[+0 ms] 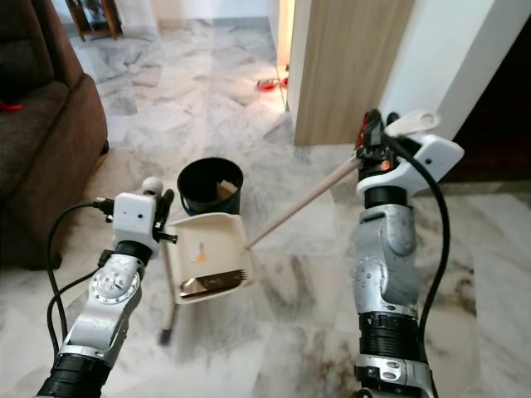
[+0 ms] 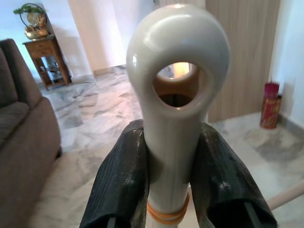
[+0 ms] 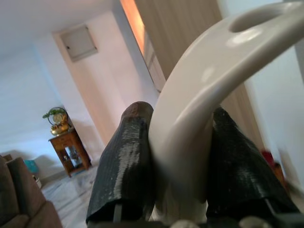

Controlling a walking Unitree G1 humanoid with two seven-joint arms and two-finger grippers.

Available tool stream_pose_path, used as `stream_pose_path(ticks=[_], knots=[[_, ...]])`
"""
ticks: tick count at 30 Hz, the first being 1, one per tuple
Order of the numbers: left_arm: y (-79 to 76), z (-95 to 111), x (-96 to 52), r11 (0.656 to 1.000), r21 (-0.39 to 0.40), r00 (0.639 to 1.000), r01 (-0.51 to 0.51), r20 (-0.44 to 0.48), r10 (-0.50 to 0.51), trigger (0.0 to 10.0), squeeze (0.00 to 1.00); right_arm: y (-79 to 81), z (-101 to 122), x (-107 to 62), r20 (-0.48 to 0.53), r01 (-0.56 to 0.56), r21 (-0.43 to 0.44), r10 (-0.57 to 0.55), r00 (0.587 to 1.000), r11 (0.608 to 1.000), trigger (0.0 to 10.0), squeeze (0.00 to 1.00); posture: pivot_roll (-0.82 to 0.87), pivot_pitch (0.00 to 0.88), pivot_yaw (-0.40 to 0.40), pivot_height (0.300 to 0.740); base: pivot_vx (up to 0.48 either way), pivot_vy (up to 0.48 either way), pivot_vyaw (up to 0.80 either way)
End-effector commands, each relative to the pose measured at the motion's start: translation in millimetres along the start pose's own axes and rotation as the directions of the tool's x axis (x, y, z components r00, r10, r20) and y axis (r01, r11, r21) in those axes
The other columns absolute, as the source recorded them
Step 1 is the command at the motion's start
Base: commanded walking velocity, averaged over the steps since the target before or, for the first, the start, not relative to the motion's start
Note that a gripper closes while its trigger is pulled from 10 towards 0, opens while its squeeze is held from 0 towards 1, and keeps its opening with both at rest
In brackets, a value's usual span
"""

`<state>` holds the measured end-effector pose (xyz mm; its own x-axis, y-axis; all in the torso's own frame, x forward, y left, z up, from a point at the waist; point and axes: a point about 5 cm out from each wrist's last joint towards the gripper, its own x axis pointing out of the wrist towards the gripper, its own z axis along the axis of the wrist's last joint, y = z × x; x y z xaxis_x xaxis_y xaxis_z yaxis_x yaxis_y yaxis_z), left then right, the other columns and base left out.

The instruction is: Sweep floor

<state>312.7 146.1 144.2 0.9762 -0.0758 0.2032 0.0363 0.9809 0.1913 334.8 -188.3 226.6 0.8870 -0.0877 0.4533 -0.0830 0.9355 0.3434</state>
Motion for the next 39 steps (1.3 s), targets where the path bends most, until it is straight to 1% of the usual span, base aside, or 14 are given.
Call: stream_pose_path(ticks=[1, 9, 11, 12, 14, 15, 17, 19, 20, 21, 28, 33, 39], knots=[[9.6, 9, 1.4, 0.999, 0.029, 0.999, -0.023, 0.047, 0.022, 10.0, 0.00, 16.3, 18, 7.1, 0.087, -0.050, 0.039, 0.047, 0.995, 0.998, 10.0, 0.00, -0.01, 0.066, -0.023, 0.740, 0.341, 0.000, 0.00], [13.4, 7, -4.0, 0.998, 0.045, 0.999, -0.034, 0.045, 0.032, 10.0, 0.00, 17.8, 19, 7.8, 0.087, -0.053, 0.050, 0.049, 0.995, 0.997, 10.0, 0.00, -0.01, 0.063, -0.026, 0.740, 0.342, 0.000, 0.00], [25.0, 8, -14.9, 0.994, 0.080, 0.996, -0.077, 0.050, 0.073, 10.0, 0.00, 19.3, 20, 8.7, 0.089, -0.057, 0.053, 0.052, 0.995, 0.997, 10.0, 0.00, -0.02, 0.063, -0.023, 0.740, 0.296, 0.000, 0.00], [25.0, 8, -14.9, 0.994, 0.080, 0.996, -0.077, 0.050, 0.073, 10.0, 0.00, 19.3, 20, 8.7, 0.089, -0.057, 0.053, 0.052, 0.995, 0.997, 10.0, 0.00, -0.02, 0.063, -0.023, 0.740, 0.296, 0.000, 0.00], [33.1, 9, -22.5, 0.989, 0.103, 0.993, -0.110, 0.057, 0.105, 10.0, 0.00, 19.3, 21, 9.1, 0.090, -0.058, 0.053, 0.054, 0.995, 0.997, 10.0, 0.00, -0.01, 0.062, -0.025, 0.740, 0.296, 0.000, 0.00], [33.1, 9, -22.5, 0.989, 0.103, 0.993, -0.110, 0.057, 0.105, 10.0, 0.00, 19.3, 21, 9.1, 0.090, -0.058, 0.053, 0.054, 0.995, 0.997, 10.0, 0.00, -0.01, 0.062, -0.025, 0.740, 0.296, 0.000, 0.00], [47.9, 12, -36.1, 0.977, 0.124, 0.983, -0.177, 0.064, 0.170, 10.0, 0.00, 19.7, 21, 9.8, 0.090, -0.060, 0.055, 0.055, 0.994, 0.997, 10.0, 0.00, -0.01, 0.061, -0.028, 0.740, 0.294, 0.000, 0.00], [58.4, 16, -46.9, 0.964, 0.126, 0.971, -0.234, 0.070, 0.227, 10.0, 0.00, 20.9, 20, 10.4, 0.087, -0.065, 0.058, 0.060, 0.994, 0.996, 10.0, 0.00, 0.00, 0.061, -0.030, 0.740, 0.294, 0.000, 0.00], [58.4, 16, -46.9, 0.964, 0.126, 0.971, -0.234, 0.070, 0.227, 10.0, 0.00, 20.9, 20, 10.4, 0.087, -0.065, 0.058, 0.060, 0.994, 0.996, 10.0, 0.00, 0.00, 0.061, -0.030, 0.740, 0.292, 0.000, 0.00], [61.5, 19, -51.1, 0.958, 0.140, 0.967, -0.252, 0.076, 0.243, 10.0, 0.00, 21.4, 20, 11.1, 0.084, -0.068, 0.062, 0.063, 0.994, 0.996, 10.0, 0.00, 0.01, 0.057, -0.034, 0.740, 0.289, 0.000, 0.00], [71.3, 27, -66.6, 0.940, 0.171, 0.955, -0.294, 0.079, 0.284, 10.0, 0.00, 22.6, 22, 16.3, 0.091, -0.075, 0.064, 0.069, 0.994, 0.995, 10.0, 0.00, 0.01, 0.055, -0.037, 0.740, 0.283, 0.000, 0.00], [74.4, 28, -69.9, 0.934, 0.179, 0.951, -0.310, 0.070, 0.302, 10.0, 0.00, 26.4, 22, 18.6, 0.093, -0.087, 0.068, 0.081, 0.992, 0.994, 10.0, 0.00, 0.03, 0.056, -0.043, 0.740, 0.278, 0.000, 0.00], [70.8, 29, -70.0, 0.934, 0.177, 0.950, -0.311, 0.062, 0.305, 10.0, 0.00, 29.9, 24, 21.0, 0.101, -0.103, 0.070, 0.095, 0.990, 0.992, 10.0, 0.00, 0.03, 0.057, -0.044, 0.740, 0.276, 0.000, 0.00]])
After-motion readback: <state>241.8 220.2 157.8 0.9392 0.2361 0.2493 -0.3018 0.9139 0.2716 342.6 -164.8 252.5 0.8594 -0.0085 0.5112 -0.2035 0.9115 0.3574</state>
